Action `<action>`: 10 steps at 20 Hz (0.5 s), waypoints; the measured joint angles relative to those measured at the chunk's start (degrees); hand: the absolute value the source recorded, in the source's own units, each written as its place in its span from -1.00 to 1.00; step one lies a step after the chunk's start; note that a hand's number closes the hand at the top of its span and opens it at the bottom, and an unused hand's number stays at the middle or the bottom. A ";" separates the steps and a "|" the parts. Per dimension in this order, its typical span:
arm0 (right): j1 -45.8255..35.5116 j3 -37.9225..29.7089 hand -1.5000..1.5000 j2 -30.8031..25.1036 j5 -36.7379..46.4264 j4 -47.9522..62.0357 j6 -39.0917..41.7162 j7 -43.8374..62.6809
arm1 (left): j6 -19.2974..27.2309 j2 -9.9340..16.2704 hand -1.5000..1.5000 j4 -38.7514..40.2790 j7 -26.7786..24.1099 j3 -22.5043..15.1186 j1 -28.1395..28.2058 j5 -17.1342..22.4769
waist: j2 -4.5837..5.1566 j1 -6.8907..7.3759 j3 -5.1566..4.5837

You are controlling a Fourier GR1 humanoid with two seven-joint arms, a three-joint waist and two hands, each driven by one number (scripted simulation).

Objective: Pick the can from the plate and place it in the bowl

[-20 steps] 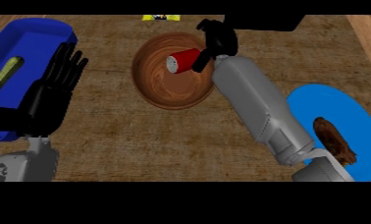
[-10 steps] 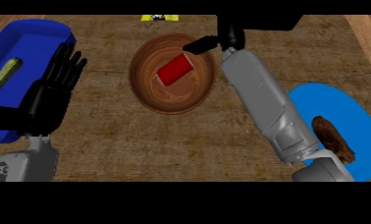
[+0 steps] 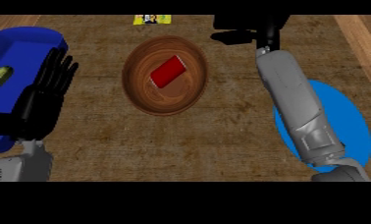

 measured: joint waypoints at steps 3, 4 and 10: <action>4.36 -1.48 -1.00 -3.79 -2.38 -3.47 4.26 -0.82 | 0.51 -0.04 0.00 -0.60 0.60 0.26 0.33 -0.13 | -0.21 -0.59 -0.01; 6.06 -1.60 -1.00 -4.81 -2.99 -5.41 5.60 -0.39 | 0.55 -0.25 0.00 -0.61 0.40 0.28 0.76 -0.20 | -0.29 -0.81 -0.01; 17.61 -2.58 -1.00 -10.80 -7.14 -16.83 14.59 -0.03 | 0.94 -0.86 0.00 -2.05 1.29 0.15 1.28 -0.23 | -0.44 -1.29 -0.02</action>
